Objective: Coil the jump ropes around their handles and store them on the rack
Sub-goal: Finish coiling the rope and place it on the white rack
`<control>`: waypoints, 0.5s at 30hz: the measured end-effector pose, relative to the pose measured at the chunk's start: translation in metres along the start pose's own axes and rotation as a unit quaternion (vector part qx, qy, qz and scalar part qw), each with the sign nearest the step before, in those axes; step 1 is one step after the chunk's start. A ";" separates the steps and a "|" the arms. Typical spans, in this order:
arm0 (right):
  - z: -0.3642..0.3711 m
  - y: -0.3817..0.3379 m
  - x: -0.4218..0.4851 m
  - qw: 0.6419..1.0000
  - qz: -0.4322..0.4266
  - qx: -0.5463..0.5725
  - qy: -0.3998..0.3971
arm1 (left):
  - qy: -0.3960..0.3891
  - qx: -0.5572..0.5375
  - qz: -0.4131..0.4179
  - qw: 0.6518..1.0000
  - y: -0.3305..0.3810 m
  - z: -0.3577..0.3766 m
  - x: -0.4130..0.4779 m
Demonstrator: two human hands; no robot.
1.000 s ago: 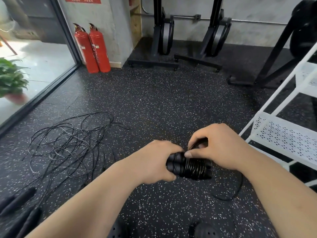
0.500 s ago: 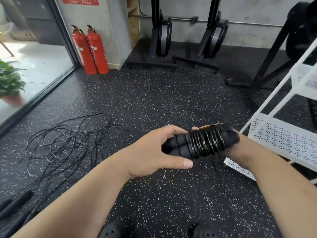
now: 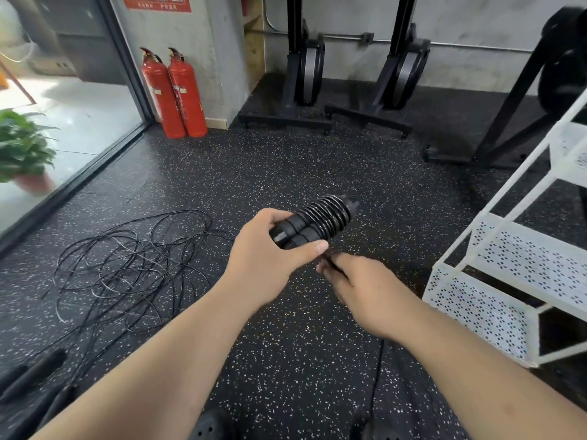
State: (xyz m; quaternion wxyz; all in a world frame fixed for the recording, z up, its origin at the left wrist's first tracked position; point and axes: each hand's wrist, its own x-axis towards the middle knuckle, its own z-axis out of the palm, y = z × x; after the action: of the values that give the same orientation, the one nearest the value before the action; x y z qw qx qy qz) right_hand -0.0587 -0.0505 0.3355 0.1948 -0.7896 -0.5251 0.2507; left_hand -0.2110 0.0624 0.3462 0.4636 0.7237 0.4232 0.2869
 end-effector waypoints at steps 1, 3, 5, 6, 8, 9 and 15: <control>0.002 -0.002 -0.002 0.999 -0.004 -0.034 0.000 | 0.012 0.032 -0.001 0.999 -0.002 -0.002 0.001; 0.001 -0.009 -0.009 0.994 -0.022 -0.105 0.028 | 0.022 0.096 -0.001 0.995 -0.004 -0.006 0.003; -0.005 -0.014 -0.015 0.977 -0.050 -0.192 0.076 | 0.012 0.138 -0.005 0.990 -0.005 -0.010 0.004; -0.009 -0.016 -0.017 0.966 -0.065 -0.234 0.095 | 0.001 0.153 -0.004 0.988 -0.005 -0.012 0.004; -0.015 -0.016 -0.019 0.950 -0.083 -0.280 0.112 | -0.029 0.180 0.008 0.983 -0.007 -0.013 0.005; -0.019 -0.016 -0.020 0.947 -0.087 -0.289 0.113 | -0.045 0.191 0.016 0.980 -0.007 -0.014 0.005; -0.041 -0.009 -0.020 0.952 -0.110 -0.265 0.107 | -0.171 0.234 0.062 0.955 -0.011 -0.015 0.006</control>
State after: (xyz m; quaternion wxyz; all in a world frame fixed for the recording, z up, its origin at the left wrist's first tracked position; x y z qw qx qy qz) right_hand -0.0473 -0.0680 0.3768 0.0604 -0.7723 -0.6324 -0.0063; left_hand -0.2238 0.0767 0.3424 0.3278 0.8749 0.3475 0.0794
